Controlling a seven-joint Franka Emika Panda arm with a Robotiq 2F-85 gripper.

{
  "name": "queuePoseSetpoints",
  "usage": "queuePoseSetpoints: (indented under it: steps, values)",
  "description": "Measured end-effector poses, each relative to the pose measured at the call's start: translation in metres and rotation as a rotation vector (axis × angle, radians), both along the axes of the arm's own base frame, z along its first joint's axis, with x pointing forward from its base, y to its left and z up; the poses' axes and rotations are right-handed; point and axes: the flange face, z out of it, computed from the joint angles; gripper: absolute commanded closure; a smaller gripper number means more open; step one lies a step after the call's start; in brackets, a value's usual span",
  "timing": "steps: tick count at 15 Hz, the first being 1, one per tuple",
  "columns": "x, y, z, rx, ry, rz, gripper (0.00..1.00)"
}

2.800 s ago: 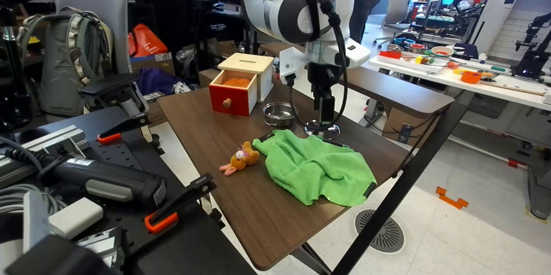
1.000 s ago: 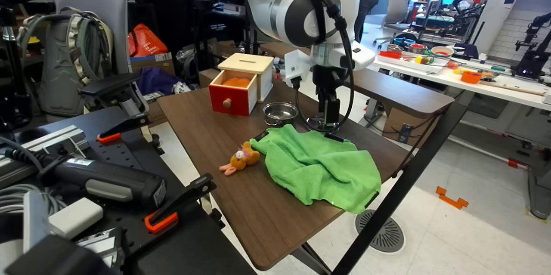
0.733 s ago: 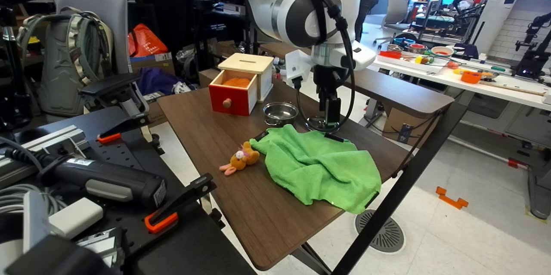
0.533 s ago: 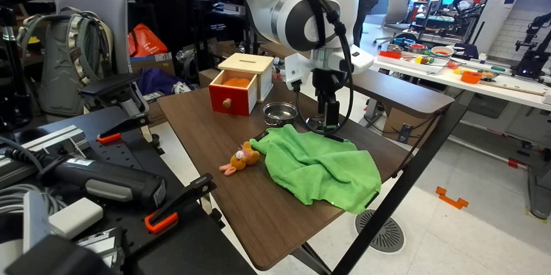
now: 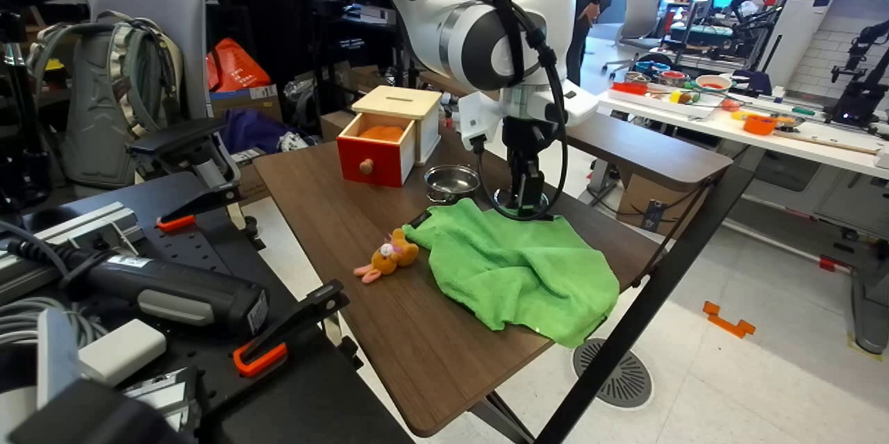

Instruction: Pick up the lid and close the pot

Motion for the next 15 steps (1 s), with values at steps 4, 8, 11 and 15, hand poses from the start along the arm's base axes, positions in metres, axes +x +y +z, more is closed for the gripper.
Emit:
queuePoseSetpoints:
  steps: [4, 8, 11, 15]
  values:
    - [0.0048, 0.0006, 0.0047, 0.003, 0.005, 0.002, 0.94]
    - [0.0053, -0.0001, 0.0054, 0.005, 0.014, 0.001, 0.95]
    - [0.0052, -0.0001, 0.0054, 0.005, 0.016, 0.001, 0.95]
    - [0.0056, 0.0025, 0.0059, 0.006, 0.017, 0.008, 0.95]
